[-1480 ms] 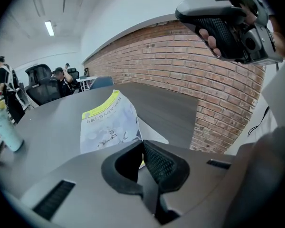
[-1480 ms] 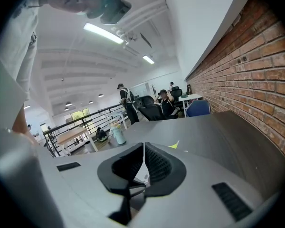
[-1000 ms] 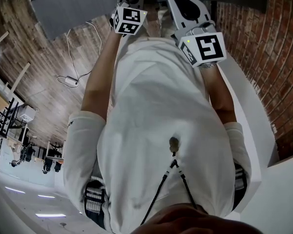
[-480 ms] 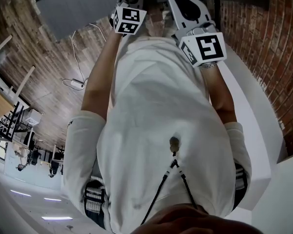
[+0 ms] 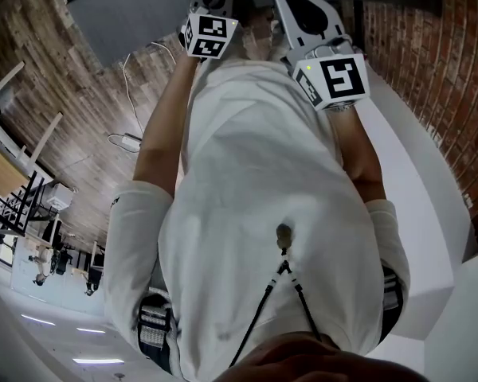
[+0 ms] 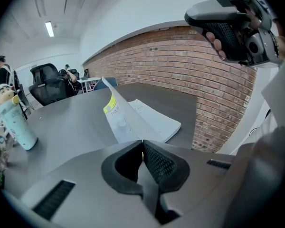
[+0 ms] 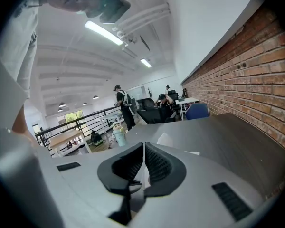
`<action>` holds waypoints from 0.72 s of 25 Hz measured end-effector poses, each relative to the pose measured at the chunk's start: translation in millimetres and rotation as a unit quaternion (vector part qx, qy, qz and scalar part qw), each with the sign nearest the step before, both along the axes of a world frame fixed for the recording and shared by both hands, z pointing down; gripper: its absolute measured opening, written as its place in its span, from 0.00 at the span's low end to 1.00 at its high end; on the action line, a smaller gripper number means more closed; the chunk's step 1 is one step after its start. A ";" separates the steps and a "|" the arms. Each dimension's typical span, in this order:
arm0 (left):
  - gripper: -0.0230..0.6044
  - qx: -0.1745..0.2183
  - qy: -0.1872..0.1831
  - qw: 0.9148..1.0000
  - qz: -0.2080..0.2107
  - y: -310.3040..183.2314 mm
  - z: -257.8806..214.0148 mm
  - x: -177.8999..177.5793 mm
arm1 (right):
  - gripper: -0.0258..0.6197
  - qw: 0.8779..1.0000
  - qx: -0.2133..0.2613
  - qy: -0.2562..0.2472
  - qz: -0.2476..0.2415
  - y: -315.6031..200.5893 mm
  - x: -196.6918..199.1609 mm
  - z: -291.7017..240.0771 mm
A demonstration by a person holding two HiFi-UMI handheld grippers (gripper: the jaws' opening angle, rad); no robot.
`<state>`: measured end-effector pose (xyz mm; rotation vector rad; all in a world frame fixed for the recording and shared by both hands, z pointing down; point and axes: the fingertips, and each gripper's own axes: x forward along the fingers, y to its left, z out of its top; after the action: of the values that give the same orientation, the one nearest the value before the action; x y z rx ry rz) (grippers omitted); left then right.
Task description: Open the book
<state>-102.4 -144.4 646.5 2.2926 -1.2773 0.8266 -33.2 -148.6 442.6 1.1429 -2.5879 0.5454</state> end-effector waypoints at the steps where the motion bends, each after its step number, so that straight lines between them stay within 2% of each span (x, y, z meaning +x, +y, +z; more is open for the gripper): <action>1: 0.08 0.000 0.000 1.000 0.000 0.8 -0.1 -3.0 | 0.10 1.000 0.000 0.000 0.000 0.8 -2.6 -0.5; 18: 0.08 -0.001 -0.006 1.000 -0.008 3.8 5.8 -48.4 | 0.10 1.000 0.008 0.010 0.008 9.1 -29.3 -3.4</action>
<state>-150.8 -140.7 652.3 2.2757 -1.2970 0.8381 -62.4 -139.5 439.2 1.1692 -2.5722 0.5164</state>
